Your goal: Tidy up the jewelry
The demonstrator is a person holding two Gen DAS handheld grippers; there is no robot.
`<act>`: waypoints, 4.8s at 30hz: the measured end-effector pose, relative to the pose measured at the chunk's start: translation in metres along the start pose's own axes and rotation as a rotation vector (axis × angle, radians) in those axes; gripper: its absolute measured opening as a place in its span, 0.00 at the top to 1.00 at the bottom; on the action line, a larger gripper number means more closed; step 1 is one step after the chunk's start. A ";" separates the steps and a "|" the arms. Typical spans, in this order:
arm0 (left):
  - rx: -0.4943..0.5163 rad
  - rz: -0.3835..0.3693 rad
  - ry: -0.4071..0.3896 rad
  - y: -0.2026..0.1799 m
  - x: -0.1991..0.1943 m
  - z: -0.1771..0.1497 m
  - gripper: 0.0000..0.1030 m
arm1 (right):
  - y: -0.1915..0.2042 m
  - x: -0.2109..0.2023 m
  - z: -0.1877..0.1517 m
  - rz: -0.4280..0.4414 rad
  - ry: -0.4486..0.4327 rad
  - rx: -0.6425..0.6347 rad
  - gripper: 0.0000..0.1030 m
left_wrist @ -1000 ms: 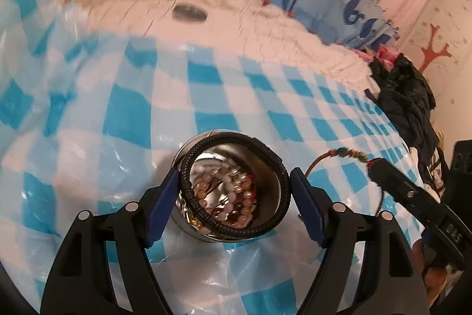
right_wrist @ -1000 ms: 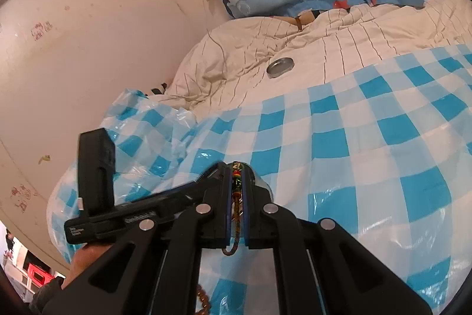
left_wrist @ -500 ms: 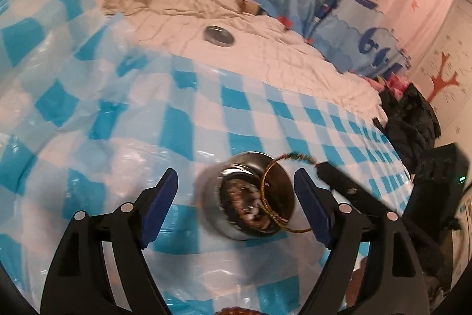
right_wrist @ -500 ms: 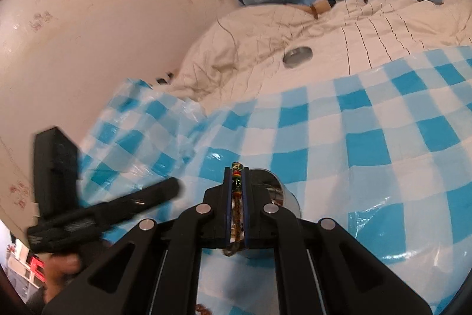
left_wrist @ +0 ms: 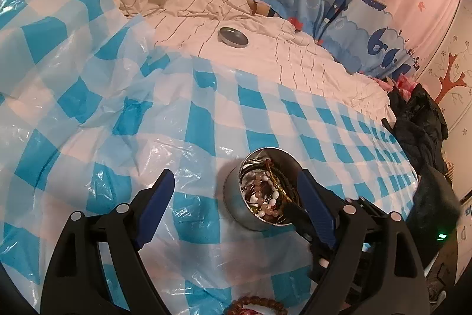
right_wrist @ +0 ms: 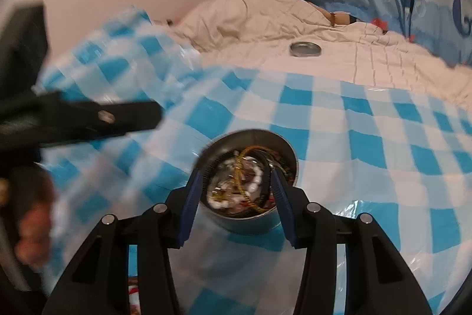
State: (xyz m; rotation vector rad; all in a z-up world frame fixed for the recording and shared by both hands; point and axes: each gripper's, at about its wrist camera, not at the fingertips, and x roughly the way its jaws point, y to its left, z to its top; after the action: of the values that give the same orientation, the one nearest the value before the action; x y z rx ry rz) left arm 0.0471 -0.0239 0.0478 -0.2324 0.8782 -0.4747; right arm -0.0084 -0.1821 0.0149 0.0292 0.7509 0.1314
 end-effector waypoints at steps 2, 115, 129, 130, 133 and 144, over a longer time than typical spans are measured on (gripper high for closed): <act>0.011 0.009 0.002 0.000 -0.001 0.000 0.21 | -0.003 0.005 -0.003 -0.044 0.007 -0.017 0.54; 0.340 0.380 0.041 -0.023 -0.021 -0.056 0.08 | -0.003 -0.051 -0.074 0.042 0.127 0.128 0.16; 0.350 0.384 0.044 -0.022 -0.020 -0.057 0.08 | 0.002 -0.050 -0.074 0.020 0.127 0.089 0.16; 0.351 0.384 0.045 -0.022 -0.021 -0.057 0.08 | 0.003 -0.050 -0.074 0.019 0.127 0.085 0.16; 0.351 0.385 0.045 -0.022 -0.021 -0.057 0.08 | 0.006 -0.049 -0.074 0.007 0.130 0.063 0.16; 0.359 0.391 0.050 -0.022 -0.020 -0.058 0.08 | 0.024 -0.046 -0.078 -0.057 0.138 -0.065 0.16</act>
State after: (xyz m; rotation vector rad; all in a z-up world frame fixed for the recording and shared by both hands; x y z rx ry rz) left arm -0.0159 -0.0335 0.0341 0.2783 0.8456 -0.2654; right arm -0.0977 -0.1659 -0.0094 -0.0631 0.8844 0.1044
